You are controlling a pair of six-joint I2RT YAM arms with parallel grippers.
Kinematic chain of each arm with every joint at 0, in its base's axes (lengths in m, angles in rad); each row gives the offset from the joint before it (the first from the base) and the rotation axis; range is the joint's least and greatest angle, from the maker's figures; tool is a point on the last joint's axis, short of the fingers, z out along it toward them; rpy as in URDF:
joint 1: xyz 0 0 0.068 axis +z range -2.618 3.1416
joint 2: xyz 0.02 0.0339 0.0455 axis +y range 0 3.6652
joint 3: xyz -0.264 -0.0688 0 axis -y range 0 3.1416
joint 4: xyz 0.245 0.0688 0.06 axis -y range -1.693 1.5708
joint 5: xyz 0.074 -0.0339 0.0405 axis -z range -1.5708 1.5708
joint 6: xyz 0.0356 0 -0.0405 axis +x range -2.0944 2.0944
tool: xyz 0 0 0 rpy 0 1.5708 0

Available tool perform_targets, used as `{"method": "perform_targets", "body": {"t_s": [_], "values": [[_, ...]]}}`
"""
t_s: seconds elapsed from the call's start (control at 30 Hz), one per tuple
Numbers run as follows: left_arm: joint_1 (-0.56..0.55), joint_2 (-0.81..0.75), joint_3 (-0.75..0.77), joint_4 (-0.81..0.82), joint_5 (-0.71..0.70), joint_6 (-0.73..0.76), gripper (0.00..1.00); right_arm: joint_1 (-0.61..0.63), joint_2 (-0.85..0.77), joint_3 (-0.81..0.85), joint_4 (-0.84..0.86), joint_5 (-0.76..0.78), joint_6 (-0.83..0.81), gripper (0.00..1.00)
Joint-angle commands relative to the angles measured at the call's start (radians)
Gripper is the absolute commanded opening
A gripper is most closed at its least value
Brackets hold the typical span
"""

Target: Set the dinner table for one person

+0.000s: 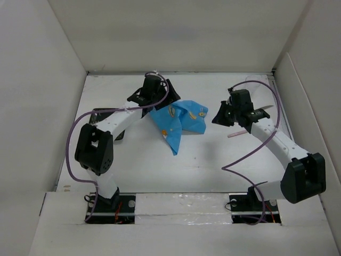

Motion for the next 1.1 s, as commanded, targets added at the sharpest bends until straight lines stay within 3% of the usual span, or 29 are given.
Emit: {"method": "perform_targets", "body": {"t_s": [0.0,0.07,0.13,0.3,0.37,0.47,0.5,0.53,0.67,0.73,1.07], "values": [[0.001,-0.121,0.088,-0.033,-0.119,0.162,0.68,0.007,-0.014,-0.013,0.055,-0.009,0.026,0.0],[0.025,-0.167,0.041,-0.045,-0.192,0.187,0.68,0.035,-0.015,-0.024,0.048,-0.01,0.02,0.0],[0.117,-0.194,-0.026,-0.018,-0.19,0.15,0.67,0.067,-0.026,-0.03,0.034,0.005,0.022,0.0],[0.369,-0.253,-0.295,0.169,0.022,-0.061,0.66,0.131,-0.092,-0.047,0.028,0.049,0.025,0.0],[0.407,-0.198,-0.346,0.244,0.121,-0.111,0.67,0.182,-0.13,-0.044,0.038,0.063,0.017,0.0],[0.417,-0.112,-0.311,0.255,0.187,-0.117,0.68,0.205,-0.124,-0.03,0.04,0.066,0.008,0.09],[0.417,-0.078,-0.295,0.254,0.206,-0.117,0.69,0.225,-0.118,-0.026,0.037,0.059,0.005,0.15],[0.417,-0.049,-0.28,0.257,0.221,-0.12,0.69,0.234,-0.107,-0.021,0.031,0.053,0.003,0.28],[0.405,0.069,-0.229,0.26,0.249,-0.123,0.7,0.285,-0.046,-0.042,0.049,0.019,0.006,0.54],[0.392,0.098,-0.214,0.264,0.246,-0.117,0.7,0.309,-0.002,-0.059,0.081,-0.006,0.012,0.58],[0.366,0.218,-0.148,0.29,0.174,-0.128,0.65,0.34,0.259,-0.058,0.262,-0.087,0.048,0.58]]}}
